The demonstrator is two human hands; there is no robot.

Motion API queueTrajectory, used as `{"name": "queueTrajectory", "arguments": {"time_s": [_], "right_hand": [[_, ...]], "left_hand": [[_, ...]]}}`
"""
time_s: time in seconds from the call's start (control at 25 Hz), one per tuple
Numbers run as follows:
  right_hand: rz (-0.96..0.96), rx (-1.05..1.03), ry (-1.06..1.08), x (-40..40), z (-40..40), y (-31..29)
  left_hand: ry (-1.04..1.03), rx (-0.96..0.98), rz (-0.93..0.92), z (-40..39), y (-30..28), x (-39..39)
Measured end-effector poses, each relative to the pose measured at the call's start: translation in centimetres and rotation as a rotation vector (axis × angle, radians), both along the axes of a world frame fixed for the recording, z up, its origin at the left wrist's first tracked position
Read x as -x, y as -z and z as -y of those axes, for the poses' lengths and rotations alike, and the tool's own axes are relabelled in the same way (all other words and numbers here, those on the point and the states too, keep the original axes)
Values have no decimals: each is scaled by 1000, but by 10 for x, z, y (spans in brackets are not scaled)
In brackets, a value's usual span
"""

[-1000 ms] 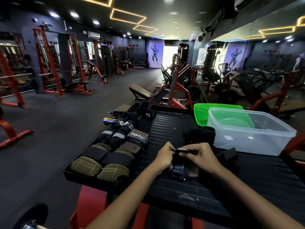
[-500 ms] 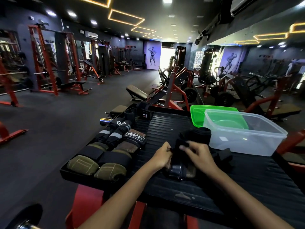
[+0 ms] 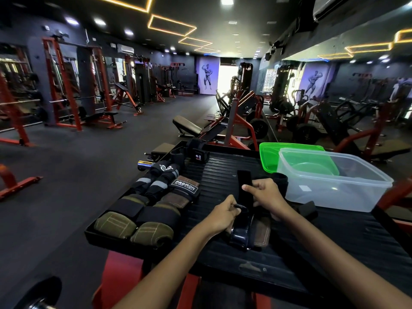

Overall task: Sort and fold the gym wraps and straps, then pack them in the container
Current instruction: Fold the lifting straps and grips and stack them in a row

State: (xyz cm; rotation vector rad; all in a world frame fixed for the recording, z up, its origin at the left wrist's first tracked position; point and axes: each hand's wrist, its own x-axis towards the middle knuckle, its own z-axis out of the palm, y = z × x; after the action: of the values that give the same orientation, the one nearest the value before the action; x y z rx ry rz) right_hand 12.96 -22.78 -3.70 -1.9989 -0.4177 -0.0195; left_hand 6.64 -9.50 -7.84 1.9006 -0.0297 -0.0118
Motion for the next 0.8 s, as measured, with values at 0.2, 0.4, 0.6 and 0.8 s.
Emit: {"name": "queueTrajectory", "arguments": {"time_s": [0.2, 0.4, 0.6, 0.8], "right_hand": [[163, 10, -203, 35, 14, 1], [312, 115, -280, 52, 23, 18], [450, 388, -435, 53, 38, 26], [504, 576, -512, 58, 44, 20]], "left_hand": [[-73, 64, -60, 3, 1, -7], [-52, -6, -77, 4, -4, 0], [-112, -70, -114, 4, -4, -5], [-112, -20, -81, 4, -4, 0]]}}
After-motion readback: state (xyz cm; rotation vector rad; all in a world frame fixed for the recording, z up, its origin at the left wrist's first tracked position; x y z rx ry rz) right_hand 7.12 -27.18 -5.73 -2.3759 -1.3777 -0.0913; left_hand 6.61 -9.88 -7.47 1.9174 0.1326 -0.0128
